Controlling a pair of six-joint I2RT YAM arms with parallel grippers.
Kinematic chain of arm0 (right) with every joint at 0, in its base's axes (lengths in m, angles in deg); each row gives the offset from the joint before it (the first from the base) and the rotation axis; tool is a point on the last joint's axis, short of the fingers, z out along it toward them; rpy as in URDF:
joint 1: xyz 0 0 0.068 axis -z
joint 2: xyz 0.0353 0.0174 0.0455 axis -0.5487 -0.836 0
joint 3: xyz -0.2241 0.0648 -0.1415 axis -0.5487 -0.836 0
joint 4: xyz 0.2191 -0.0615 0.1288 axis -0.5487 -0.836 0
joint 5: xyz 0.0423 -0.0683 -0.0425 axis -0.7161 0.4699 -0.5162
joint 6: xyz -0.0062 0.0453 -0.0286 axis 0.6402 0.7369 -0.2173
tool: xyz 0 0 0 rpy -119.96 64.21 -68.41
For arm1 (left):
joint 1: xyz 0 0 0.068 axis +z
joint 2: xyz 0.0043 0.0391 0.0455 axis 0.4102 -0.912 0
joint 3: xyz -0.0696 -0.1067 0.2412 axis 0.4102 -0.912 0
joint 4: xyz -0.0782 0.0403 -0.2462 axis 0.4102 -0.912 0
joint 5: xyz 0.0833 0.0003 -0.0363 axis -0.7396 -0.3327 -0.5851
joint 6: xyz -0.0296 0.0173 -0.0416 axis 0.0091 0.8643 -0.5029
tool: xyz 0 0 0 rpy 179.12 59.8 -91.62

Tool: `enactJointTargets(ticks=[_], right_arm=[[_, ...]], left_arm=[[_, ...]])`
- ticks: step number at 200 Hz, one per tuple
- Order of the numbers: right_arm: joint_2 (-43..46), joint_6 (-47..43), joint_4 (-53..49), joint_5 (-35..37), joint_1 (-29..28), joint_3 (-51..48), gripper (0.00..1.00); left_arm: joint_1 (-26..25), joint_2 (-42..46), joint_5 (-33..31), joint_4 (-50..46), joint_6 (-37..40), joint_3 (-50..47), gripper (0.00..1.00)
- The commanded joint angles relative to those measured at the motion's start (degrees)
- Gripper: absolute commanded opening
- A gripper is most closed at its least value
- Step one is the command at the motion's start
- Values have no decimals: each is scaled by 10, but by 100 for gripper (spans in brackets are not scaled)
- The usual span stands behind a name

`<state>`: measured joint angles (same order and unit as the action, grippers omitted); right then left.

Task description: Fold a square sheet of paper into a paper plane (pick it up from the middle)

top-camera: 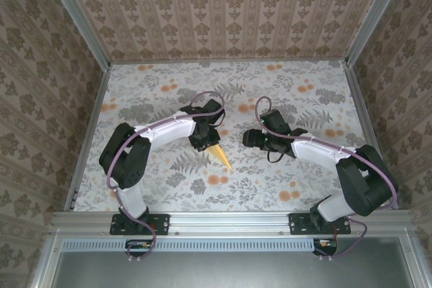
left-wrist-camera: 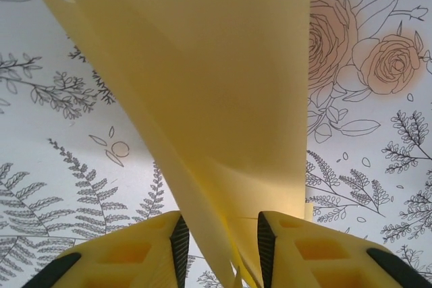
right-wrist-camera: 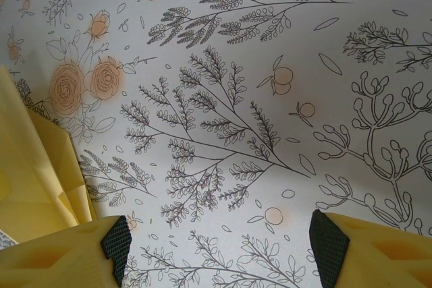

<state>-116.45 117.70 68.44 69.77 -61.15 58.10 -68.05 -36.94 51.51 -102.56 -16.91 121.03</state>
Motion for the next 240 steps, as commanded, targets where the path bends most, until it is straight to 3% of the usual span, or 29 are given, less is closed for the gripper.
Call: enactJointTargets(ticks=[1,34,79,118,183,240], right_arm=[[-6,8,6,-2,4,-1,74],[-11,9,4,-6,4,3,74],[-13,9,0,-8,4,8,74],[1,1,-20,10,9,18,74],[62,0,-57,39,53,25,74],[48,-11,-8,-45,54,17,74]], left_arm=[[-2,23,-8,-1,-23,-8,31],[-1,33,-12,4,-33,-19,22],[3,50,-7,14,-27,-29,0],[18,84,22,47,35,-21,0],[52,148,159,225,135,-66,0],[75,126,220,363,134,-168,0]])
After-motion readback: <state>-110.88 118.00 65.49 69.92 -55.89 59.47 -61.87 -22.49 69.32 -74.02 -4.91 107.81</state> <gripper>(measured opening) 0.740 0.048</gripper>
